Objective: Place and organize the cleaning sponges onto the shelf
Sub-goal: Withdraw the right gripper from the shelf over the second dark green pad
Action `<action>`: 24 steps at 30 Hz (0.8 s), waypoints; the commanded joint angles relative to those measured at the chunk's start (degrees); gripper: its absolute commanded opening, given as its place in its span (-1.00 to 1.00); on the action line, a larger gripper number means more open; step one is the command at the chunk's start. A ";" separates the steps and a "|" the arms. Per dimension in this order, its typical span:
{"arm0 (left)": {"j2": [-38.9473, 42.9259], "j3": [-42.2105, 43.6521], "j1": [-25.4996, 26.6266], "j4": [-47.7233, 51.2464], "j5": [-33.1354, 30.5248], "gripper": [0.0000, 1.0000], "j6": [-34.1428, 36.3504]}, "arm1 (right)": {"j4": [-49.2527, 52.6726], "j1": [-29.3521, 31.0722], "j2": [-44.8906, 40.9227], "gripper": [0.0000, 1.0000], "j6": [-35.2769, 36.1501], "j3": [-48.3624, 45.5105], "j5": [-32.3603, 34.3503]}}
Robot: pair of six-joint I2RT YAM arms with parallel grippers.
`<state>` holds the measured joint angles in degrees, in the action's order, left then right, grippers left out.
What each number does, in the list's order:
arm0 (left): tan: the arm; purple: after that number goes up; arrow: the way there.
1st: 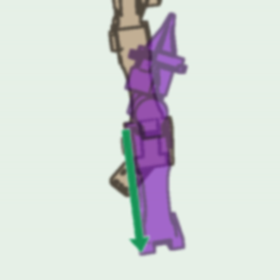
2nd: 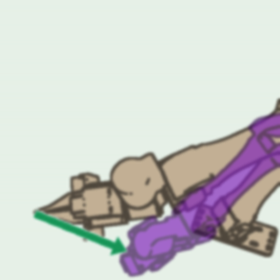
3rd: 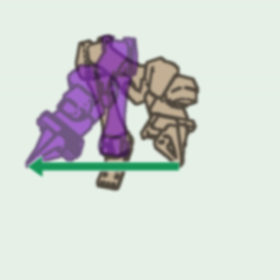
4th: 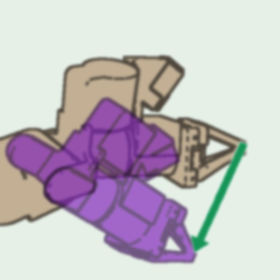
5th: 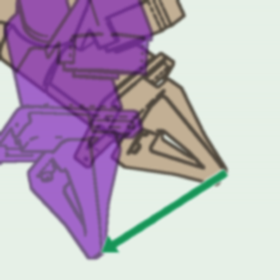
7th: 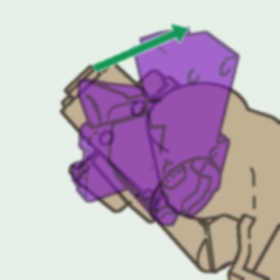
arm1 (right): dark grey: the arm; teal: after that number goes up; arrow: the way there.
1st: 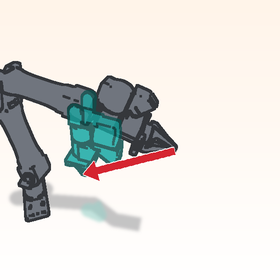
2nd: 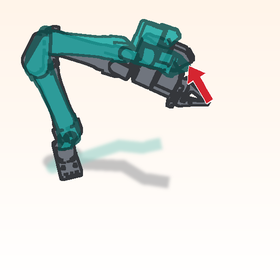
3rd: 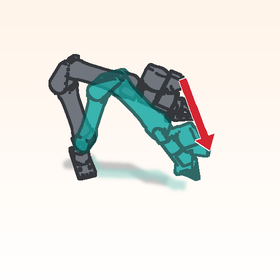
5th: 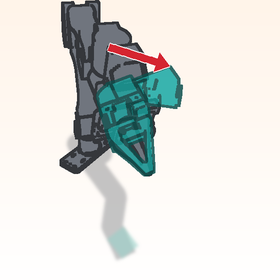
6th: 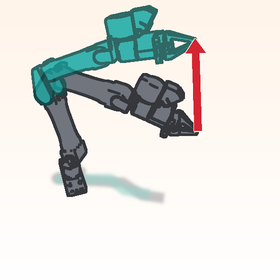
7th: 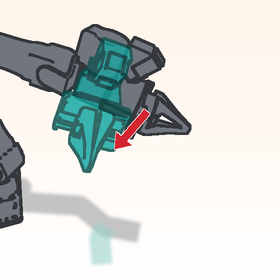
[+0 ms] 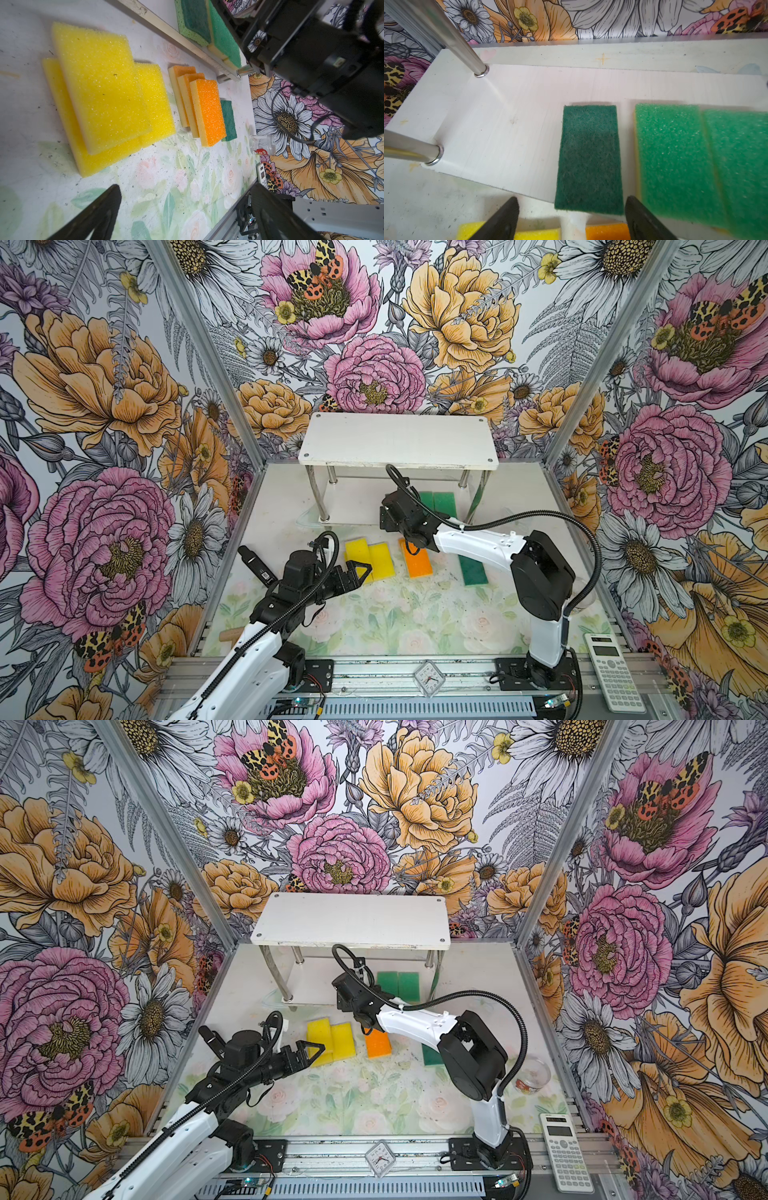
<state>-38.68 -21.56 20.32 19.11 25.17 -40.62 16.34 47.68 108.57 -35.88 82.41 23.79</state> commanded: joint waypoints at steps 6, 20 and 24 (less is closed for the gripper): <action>0.62 0.43 -0.63 -0.09 0.01 0.98 -1.39 | 1.25 1.01 -14.38 0.77 6.45 -11.55 -4.20; -0.23 -1.91 -0.80 -0.22 -0.38 0.98 -2.97 | 21.51 -1.91 -48.03 0.99 0.31 -35.23 -5.27; -1.29 -2.60 -0.79 -0.26 -0.38 0.98 -3.05 | 22.28 -6.72 -51.44 0.99 -2.75 -40.67 -9.90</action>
<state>-39.48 -21.98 20.05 19.16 25.12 -43.22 34.72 43.66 58.37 -34.96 44.71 16.97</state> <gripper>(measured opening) 0.989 0.995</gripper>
